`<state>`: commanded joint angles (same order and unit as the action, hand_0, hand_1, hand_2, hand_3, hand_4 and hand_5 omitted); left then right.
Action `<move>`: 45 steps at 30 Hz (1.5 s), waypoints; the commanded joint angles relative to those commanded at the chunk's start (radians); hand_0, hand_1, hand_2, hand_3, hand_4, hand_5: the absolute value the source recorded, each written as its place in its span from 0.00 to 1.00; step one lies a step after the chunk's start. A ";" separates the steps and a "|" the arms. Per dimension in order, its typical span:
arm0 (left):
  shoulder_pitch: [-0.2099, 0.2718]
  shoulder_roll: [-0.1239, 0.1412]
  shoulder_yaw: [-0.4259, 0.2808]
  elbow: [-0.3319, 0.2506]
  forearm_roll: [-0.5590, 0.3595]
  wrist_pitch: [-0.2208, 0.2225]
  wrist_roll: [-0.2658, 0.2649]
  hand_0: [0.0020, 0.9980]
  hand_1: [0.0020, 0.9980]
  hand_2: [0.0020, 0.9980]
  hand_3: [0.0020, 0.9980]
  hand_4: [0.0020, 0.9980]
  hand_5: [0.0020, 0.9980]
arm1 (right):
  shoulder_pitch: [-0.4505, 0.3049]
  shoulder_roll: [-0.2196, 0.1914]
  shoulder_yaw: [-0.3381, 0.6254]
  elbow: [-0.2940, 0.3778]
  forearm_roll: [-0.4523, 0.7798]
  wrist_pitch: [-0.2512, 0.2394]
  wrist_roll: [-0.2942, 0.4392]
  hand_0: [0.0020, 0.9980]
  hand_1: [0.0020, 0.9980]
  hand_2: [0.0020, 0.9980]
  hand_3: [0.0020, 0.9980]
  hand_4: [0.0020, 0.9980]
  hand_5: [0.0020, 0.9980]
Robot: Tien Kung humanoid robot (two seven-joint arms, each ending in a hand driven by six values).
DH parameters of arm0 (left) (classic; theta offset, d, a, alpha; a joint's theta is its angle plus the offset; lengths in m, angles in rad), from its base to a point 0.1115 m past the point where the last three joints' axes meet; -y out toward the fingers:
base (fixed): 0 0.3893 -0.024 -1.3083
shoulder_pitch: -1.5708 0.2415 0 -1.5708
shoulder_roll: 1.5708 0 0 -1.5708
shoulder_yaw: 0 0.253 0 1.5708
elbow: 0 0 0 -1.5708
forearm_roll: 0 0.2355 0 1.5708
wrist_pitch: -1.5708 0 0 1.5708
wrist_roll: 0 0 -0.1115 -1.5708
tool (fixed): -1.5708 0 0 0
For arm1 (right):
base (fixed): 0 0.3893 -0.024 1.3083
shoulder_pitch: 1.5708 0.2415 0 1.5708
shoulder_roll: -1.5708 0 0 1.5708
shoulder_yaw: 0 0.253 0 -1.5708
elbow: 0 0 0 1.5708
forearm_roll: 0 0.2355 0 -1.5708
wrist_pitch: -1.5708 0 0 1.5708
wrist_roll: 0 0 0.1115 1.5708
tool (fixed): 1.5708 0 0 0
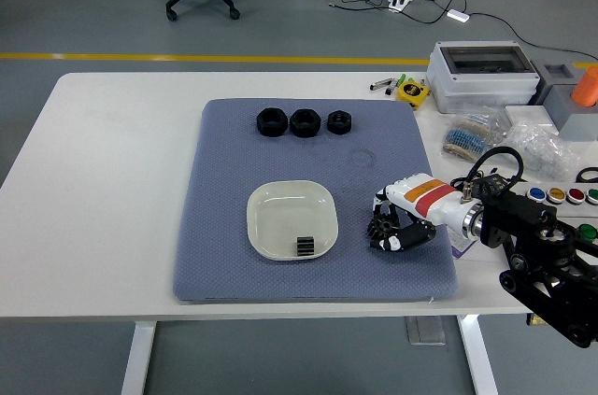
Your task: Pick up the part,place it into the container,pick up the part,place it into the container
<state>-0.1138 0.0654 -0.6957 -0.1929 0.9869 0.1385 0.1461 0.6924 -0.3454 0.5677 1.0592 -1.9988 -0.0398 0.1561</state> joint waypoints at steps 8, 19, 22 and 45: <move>-0.001 0.001 0.003 0.000 -0.004 0.001 -0.001 0.74 0.70 0.65 0.58 0.64 0.62 | 0.005 0.004 0.016 0.029 -0.004 -0.002 0.001 0.02 0.17 0.29 0.39 0.79 0.49; 0.002 0.001 0.002 0.000 -0.004 0.001 0.000 0.74 0.70 0.65 0.58 0.64 0.62 | 0.040 0.055 0.003 0.035 -0.001 -0.014 0.010 0.02 0.17 0.30 0.40 0.78 0.52; 0.003 0.001 0.001 0.000 -0.004 0.001 0.000 0.74 0.70 0.65 0.58 0.64 0.62 | 0.066 0.085 -0.009 0.018 0.009 -0.031 0.020 0.02 0.17 0.30 0.40 0.78 0.52; 0.007 0.008 -0.022 -0.003 0.037 -0.006 0.009 0.74 0.70 0.65 0.58 0.64 0.62 | 0.235 0.263 -0.164 -0.173 -0.012 -0.139 0.018 0.21 0.40 0.61 0.68 1.00 0.63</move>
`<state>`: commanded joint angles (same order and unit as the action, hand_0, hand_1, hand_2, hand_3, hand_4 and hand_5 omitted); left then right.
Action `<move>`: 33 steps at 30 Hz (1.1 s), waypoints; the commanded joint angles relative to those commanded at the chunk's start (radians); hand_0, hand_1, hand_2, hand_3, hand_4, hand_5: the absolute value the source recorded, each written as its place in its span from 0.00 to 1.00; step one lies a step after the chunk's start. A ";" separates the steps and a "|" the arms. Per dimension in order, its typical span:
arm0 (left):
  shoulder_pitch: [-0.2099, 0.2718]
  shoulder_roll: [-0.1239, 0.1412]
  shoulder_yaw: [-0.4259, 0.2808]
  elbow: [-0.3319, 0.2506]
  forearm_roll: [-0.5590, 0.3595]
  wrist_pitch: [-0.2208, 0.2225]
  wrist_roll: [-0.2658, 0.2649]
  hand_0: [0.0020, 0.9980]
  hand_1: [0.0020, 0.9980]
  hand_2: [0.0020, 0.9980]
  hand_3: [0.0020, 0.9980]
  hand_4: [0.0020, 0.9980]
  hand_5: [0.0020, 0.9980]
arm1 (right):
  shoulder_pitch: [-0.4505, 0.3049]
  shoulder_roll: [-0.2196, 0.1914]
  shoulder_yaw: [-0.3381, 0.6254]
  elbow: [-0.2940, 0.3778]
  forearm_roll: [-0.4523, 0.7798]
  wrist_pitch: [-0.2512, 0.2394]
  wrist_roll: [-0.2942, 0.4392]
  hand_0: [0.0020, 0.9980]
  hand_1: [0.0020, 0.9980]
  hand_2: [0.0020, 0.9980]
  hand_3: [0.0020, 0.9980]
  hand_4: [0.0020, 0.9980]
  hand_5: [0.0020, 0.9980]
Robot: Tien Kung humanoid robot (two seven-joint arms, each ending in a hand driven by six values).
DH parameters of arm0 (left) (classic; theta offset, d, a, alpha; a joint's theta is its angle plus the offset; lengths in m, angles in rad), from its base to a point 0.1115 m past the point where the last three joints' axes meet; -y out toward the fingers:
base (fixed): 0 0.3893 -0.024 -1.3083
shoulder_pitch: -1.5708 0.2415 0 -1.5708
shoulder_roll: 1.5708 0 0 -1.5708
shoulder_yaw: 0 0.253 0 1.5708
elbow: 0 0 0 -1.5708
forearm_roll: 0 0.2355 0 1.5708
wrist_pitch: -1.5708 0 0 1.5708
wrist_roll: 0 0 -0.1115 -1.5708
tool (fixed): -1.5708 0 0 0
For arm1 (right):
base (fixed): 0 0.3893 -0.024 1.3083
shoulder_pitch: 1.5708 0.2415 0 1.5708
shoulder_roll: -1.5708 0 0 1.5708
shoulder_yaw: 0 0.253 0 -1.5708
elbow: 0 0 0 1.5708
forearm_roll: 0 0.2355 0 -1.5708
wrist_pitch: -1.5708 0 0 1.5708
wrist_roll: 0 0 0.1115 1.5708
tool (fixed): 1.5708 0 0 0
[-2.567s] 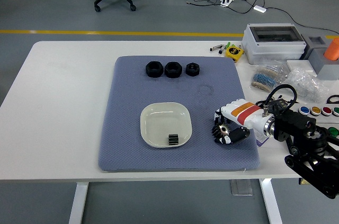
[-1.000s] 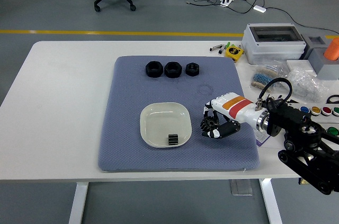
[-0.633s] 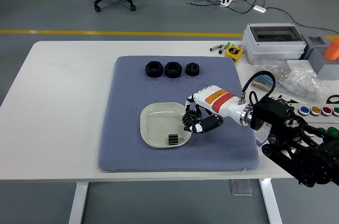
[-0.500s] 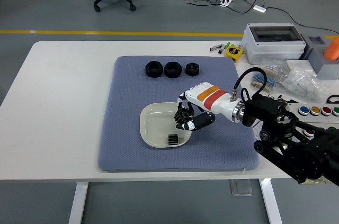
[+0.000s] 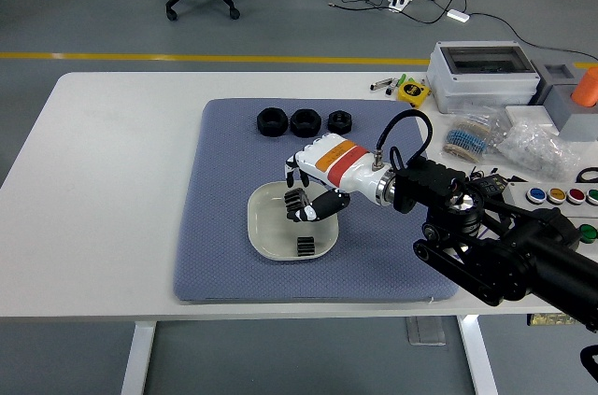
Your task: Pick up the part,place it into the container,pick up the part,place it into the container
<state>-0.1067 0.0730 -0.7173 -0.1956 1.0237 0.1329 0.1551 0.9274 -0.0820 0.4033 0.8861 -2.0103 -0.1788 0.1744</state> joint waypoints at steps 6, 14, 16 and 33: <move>0.003 0.001 -0.009 0.000 0.017 -0.002 0.003 0.74 0.70 0.65 0.58 0.64 0.62 | 0.005 0.008 0.001 0.002 -0.015 -0.006 -0.006 0.30 0.51 0.72 0.79 1.00 0.66; 0.004 0.001 -0.010 0.000 0.017 -0.002 0.003 0.74 0.69 0.65 0.58 0.64 0.62 | -0.013 -0.011 0.032 0.014 -0.003 -0.046 -0.018 0.30 0.50 0.73 0.78 1.00 0.66; 0.003 0.001 -0.009 0.000 0.015 -0.002 0.002 0.74 0.70 0.65 0.58 0.64 0.62 | -0.021 -0.020 0.045 0.018 0.007 -0.056 -0.022 0.29 0.49 0.71 0.76 1.00 0.65; -0.013 -0.003 0.015 0.002 -0.027 0.005 -0.007 0.74 0.70 0.65 0.58 0.64 0.62 | -0.159 -0.216 0.206 0.050 0.078 -0.261 -0.075 0.26 0.45 0.65 0.56 0.93 0.50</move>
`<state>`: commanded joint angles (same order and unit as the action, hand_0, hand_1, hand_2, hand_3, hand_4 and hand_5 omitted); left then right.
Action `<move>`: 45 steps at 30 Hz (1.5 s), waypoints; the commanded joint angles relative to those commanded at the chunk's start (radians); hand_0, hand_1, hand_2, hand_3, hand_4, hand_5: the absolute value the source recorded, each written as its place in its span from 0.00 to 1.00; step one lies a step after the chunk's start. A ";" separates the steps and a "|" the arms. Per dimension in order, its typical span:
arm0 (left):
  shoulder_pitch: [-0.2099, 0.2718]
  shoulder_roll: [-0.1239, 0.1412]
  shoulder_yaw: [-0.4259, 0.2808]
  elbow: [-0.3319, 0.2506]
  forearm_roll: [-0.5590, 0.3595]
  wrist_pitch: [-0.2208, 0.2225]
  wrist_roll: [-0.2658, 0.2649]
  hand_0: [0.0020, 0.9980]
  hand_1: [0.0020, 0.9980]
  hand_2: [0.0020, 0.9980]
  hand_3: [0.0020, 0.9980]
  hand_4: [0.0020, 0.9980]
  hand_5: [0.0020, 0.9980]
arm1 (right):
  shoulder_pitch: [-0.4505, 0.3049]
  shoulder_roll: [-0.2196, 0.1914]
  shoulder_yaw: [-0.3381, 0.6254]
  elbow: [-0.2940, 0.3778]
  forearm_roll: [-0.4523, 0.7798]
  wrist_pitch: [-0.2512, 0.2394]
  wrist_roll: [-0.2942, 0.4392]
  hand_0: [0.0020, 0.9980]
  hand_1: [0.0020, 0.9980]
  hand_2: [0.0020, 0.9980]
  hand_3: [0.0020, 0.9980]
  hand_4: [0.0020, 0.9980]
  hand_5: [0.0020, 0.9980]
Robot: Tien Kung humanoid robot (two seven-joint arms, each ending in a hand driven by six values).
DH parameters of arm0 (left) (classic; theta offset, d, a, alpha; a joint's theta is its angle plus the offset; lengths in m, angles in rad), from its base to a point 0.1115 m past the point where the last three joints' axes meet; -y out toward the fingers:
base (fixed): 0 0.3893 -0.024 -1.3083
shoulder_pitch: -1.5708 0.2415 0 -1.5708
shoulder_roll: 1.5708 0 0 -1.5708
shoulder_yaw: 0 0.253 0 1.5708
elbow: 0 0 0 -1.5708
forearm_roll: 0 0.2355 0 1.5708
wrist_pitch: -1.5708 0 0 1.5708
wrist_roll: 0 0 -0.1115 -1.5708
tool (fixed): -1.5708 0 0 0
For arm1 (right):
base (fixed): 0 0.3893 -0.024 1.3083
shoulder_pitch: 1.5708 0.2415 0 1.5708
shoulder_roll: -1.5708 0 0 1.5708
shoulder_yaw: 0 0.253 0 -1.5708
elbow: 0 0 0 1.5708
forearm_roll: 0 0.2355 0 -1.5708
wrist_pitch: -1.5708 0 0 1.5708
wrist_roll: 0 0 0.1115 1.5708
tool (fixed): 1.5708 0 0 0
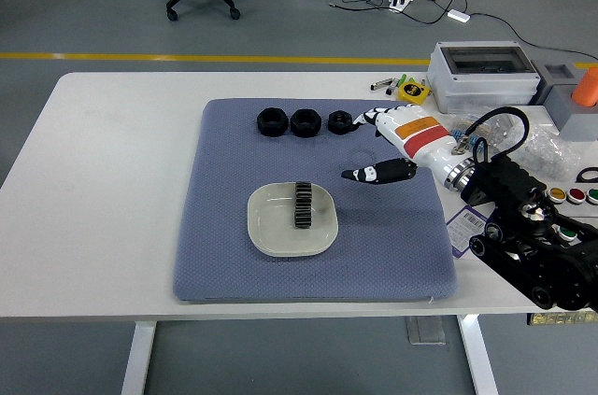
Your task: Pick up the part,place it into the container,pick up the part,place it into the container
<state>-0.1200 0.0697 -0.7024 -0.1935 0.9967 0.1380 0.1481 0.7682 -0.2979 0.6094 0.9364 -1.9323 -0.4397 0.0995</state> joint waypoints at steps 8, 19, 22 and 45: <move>0.004 -0.003 -0.001 0.001 0.005 0.001 -0.001 0.74 0.70 0.65 0.58 0.64 0.62 | -0.088 -0.093 0.113 0.029 0.111 -0.071 -0.013 0.26 0.43 0.55 0.51 0.80 0.44; 0.003 -0.004 0.022 0.000 -0.028 0.004 -0.006 0.74 0.69 0.65 0.58 0.64 0.62 | -0.287 -0.133 0.341 0.193 0.261 0.005 -0.057 0.38 0.48 0.56 0.52 0.79 0.44; 0.002 -0.005 0.018 0.001 -0.022 0.004 -0.006 0.74 0.69 0.65 0.58 0.64 0.62 | -0.314 -0.119 0.367 0.231 0.310 0.024 -0.071 0.38 0.48 0.56 0.52 0.79 0.44; 0.004 -0.011 0.005 0.002 0.003 0.000 -0.005 0.74 0.70 0.65 0.58 0.64 0.62 | -0.475 0.012 0.548 0.443 0.945 0.279 -0.017 0.71 0.74 0.81 0.80 1.00 1.00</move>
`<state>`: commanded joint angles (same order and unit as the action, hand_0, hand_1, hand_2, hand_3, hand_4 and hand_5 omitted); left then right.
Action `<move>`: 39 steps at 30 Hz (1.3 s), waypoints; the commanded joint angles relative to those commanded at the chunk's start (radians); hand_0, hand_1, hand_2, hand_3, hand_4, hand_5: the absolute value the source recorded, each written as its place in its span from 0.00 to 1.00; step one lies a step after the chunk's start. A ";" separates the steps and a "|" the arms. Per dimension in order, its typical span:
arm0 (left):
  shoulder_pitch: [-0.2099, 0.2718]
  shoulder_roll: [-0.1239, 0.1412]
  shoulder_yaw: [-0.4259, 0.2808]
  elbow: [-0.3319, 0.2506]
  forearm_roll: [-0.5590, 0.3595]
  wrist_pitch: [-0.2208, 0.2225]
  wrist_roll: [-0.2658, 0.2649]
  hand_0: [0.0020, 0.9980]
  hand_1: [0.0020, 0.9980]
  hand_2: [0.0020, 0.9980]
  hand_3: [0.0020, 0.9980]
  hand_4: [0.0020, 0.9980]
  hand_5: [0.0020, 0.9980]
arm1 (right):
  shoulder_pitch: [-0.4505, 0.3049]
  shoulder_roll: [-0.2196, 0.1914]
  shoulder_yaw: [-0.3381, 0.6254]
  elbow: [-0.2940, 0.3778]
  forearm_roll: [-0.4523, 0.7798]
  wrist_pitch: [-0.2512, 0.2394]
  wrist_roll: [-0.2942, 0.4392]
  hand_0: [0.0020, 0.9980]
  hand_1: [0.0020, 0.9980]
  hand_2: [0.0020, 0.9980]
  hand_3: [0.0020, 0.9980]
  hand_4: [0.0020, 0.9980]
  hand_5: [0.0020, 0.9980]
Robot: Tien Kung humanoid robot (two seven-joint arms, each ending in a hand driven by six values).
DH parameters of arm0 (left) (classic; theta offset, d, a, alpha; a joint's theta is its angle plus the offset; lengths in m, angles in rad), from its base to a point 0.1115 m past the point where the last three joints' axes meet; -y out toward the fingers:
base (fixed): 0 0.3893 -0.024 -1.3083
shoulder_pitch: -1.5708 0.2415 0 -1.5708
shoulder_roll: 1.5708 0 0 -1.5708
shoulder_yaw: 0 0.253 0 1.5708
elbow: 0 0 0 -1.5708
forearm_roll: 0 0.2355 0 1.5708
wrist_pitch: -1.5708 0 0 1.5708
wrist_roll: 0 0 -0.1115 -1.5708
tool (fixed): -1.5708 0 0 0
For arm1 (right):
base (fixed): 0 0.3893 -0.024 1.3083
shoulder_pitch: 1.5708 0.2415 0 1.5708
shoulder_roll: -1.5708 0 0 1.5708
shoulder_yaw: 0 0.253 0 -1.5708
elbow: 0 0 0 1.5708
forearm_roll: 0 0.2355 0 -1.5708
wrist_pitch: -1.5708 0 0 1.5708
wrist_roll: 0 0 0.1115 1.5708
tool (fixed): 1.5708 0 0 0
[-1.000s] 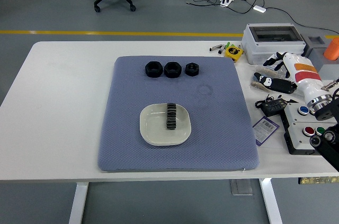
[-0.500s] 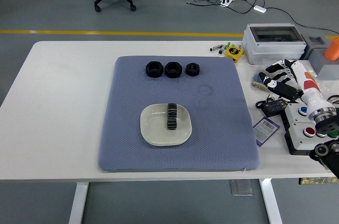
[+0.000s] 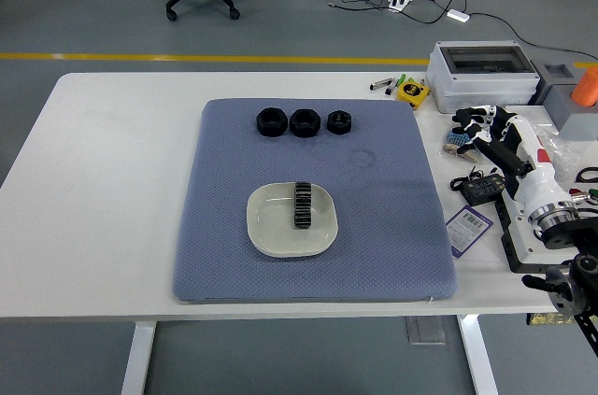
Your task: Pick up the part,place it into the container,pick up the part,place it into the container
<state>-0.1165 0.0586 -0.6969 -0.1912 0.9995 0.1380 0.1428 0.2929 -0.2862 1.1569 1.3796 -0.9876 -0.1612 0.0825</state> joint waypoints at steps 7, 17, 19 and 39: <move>0.004 0.001 -0.010 0.000 0.021 -0.003 0.002 0.74 0.70 0.65 0.58 0.64 0.62 | -0.038 0.032 -0.001 -0.002 0.117 0.057 0.046 0.89 0.85 0.88 0.87 1.00 1.00; 0.011 0.002 -0.020 0.000 0.039 -0.006 0.005 0.74 0.70 0.65 0.58 0.64 0.62 | -0.074 0.067 0.012 -0.007 0.202 -0.022 0.112 0.92 0.86 0.87 0.86 1.00 1.00; 0.011 0.003 -0.023 0.000 0.043 -0.007 0.006 0.74 0.70 0.65 0.58 0.64 0.62 | -0.079 0.071 0.009 -0.008 0.201 -0.028 0.118 0.92 0.86 0.87 0.86 1.00 1.00; -0.005 0.008 0.002 0.001 -0.003 -0.001 -0.002 0.74 0.69 0.65 0.58 0.64 0.62 | -0.058 0.106 -0.086 -0.015 0.270 -0.220 0.180 0.93 0.85 0.87 0.87 1.00 1.00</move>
<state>-0.1213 0.0666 -0.6947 -0.1905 0.9969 0.1368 0.1409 0.2351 -0.1805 1.0714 1.3646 -0.7172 -0.3814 0.2621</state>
